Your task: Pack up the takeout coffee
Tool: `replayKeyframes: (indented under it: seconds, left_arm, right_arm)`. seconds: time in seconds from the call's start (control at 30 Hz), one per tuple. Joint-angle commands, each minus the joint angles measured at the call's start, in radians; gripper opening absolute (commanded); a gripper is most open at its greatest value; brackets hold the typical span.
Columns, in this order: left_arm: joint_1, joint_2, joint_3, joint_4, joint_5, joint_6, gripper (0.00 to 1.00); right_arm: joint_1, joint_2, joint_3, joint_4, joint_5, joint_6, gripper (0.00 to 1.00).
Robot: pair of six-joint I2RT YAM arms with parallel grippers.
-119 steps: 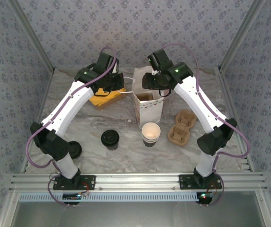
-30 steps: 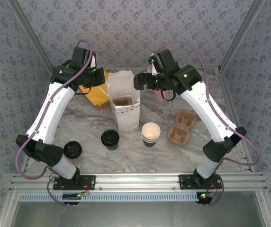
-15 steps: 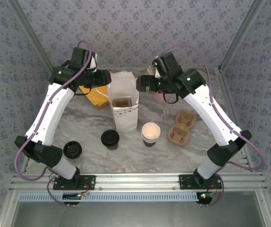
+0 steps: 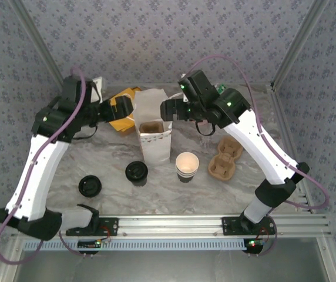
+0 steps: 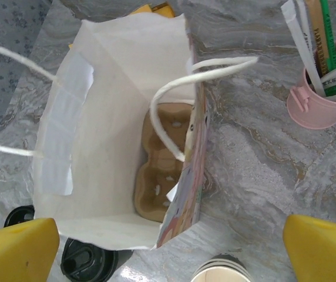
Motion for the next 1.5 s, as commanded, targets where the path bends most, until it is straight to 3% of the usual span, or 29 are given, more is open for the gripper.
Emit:
replayKeyframes:
  seconds: [0.0, 0.13, 0.23, 0.5, 0.67, 0.9, 1.17, 1.47]
  left_arm:
    - [0.002, -0.07, -0.06, -0.025, -0.031, -0.022, 1.0]
    - [0.017, -0.156, -0.161, -0.054, -0.07, -0.05, 1.0]
    - [0.037, -0.228, -0.255, -0.075, -0.116, -0.077, 1.0]
    - [0.101, -0.415, -0.538, -0.114, -0.156, -0.166, 1.0]
    - [0.109, -0.485, -0.649, -0.162, -0.229, -0.203, 1.0]
    - [0.122, -0.535, -0.752, -0.226, -0.285, -0.264, 1.0]
    - [0.124, -0.638, -0.737, -0.34, -0.431, -0.396, 1.0]
    - [0.124, -0.696, -0.748, -0.35, -0.404, -0.406, 1.0]
  right_arm:
    - [0.053, 0.016, 0.039, -0.073, 0.066, 0.029, 1.0]
    - [0.133, 0.028, 0.046, -0.111, 0.099, 0.061, 0.95]
    - [0.184, 0.054, 0.053, -0.145, 0.083, 0.091, 0.87]
    - [0.341, 0.189, 0.074, -0.193, 0.064, 0.193, 0.84]
    - [0.398, 0.317, 0.179, -0.248, 0.053, 0.205, 0.85]
    - [0.43, 0.425, 0.227, -0.244, -0.002, 0.201, 0.85]
    - [0.427, 0.513, 0.249, -0.267, -0.061, 0.157, 0.82]
    - [0.401, 0.61, 0.304, -0.322, -0.103, 0.12, 0.78]
